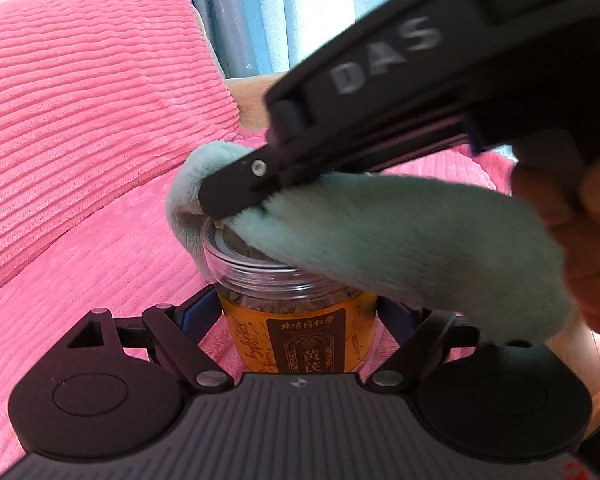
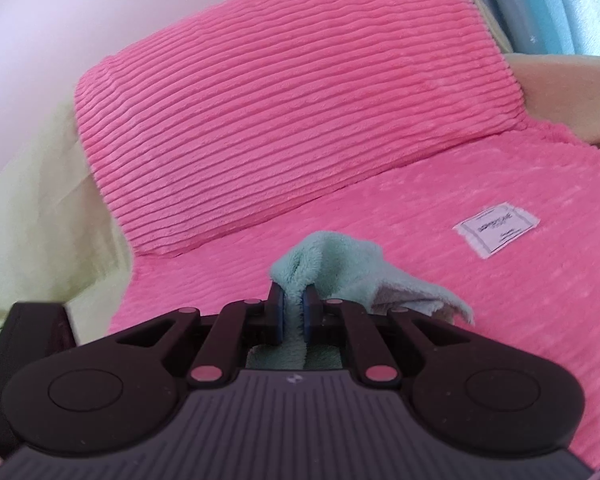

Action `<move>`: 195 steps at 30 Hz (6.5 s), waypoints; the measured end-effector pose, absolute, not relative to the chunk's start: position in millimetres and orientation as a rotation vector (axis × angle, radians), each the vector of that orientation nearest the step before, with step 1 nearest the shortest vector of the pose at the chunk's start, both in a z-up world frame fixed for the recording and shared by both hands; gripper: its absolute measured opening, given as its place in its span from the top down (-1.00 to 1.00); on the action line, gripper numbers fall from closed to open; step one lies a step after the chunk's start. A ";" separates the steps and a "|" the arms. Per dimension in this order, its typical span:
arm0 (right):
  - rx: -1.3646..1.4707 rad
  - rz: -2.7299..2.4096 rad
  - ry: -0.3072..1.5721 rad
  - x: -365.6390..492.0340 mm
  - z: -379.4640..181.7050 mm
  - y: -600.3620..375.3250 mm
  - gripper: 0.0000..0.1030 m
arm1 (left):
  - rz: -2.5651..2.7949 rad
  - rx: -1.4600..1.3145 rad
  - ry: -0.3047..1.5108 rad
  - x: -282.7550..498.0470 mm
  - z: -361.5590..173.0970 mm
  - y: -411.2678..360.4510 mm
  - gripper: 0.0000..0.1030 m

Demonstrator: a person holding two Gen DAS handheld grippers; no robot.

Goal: Clean container

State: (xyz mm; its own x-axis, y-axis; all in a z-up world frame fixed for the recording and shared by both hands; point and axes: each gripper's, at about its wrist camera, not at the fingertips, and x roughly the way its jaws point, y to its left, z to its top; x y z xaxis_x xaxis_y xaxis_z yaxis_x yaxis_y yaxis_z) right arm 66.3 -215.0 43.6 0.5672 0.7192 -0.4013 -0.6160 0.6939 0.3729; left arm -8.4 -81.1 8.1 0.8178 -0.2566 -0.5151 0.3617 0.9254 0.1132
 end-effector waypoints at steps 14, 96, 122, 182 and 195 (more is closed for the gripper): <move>0.139 0.736 0.561 51.8 50.1 -240.3 0.87 | -0.336 0.214 0.509 -4.8 4.7 -80.4 -0.64; -0.034 0.339 0.823 39.5 24.0 -239.6 -0.98 | -0.036 0.091 0.677 -29.2 31.5 -22.3 -0.99; -0.134 0.354 0.915 15.7 12.1 -218.8 -0.98 | -0.003 0.122 0.812 -31.5 24.8 -20.8 -0.99; -0.084 0.315 0.992 26.1 -5.3 -216.4 -0.99 | -0.020 0.056 0.852 -19.6 8.4 -17.3 -1.00; -0.079 0.315 0.988 25.5 -7.1 -217.8 -0.99 | -0.018 0.049 0.852 -18.3 8.0 -16.1 -1.00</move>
